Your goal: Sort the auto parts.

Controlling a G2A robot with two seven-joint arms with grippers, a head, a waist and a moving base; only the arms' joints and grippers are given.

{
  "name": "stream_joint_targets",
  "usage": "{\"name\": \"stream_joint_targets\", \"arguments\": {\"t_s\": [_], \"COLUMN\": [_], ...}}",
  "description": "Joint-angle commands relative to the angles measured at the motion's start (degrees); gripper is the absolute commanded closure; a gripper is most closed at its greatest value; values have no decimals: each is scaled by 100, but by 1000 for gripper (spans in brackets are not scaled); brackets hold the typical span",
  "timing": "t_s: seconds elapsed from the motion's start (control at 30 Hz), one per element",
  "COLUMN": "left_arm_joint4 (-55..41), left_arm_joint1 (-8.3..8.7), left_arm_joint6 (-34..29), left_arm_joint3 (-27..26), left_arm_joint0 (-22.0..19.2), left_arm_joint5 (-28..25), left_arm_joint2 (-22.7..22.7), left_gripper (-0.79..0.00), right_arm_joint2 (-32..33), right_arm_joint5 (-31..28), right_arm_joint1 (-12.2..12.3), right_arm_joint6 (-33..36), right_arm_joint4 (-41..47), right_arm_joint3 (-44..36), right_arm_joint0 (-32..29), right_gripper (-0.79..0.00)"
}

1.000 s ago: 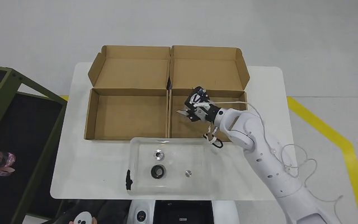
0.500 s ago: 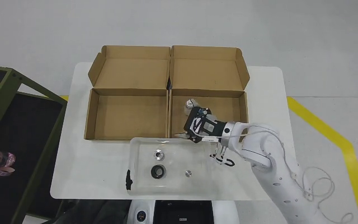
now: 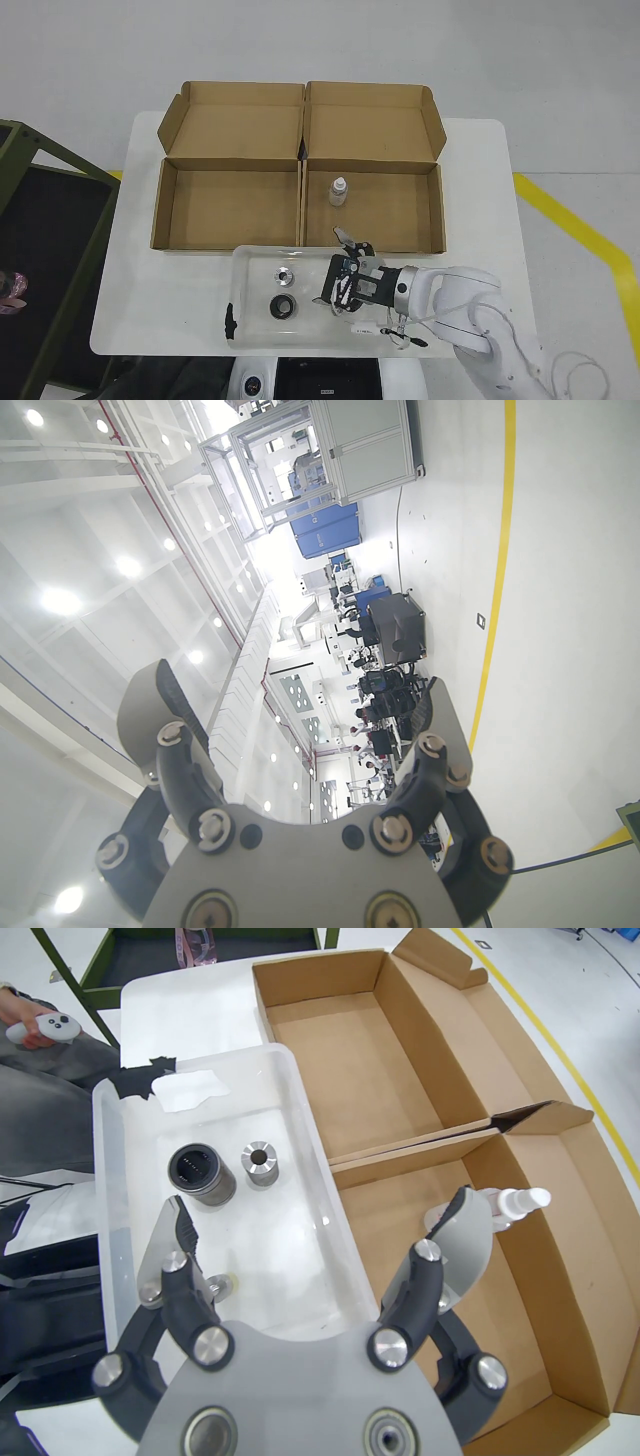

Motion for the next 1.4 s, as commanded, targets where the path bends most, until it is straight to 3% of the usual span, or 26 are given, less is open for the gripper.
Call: {"name": "stream_joint_targets", "arguments": {"t_s": [0.0, 0.5, 1.2, 1.37], "left_arm_joint4": [0, 0, 0, 0], "left_arm_joint1": [0, 0, 0, 0], "left_arm_joint6": [0, 0, 0, 0], "left_arm_joint3": [0, 0, 0, 0], "left_arm_joint0": [0, 0, 0, 0], "left_arm_joint5": [0, 0, 0, 0], "left_arm_joint2": [0, 0, 0, 0], "left_gripper": [-785, -785, -785, -785], "right_arm_joint2": [-39, -434, -1253, -1435], "right_arm_joint5": [2, 2, 203, 229], "right_arm_joint1": [19, 128, 47, 25], "right_arm_joint6": [34, 676, 1966, 2092], "right_arm_joint4": [-100, -1170, -1127, -1163], "right_arm_joint3": [-66, -325, 209, 340], "right_arm_joint0": [-133, -523, 151, 260], "right_gripper": [-785, -785, -785, -748]}}
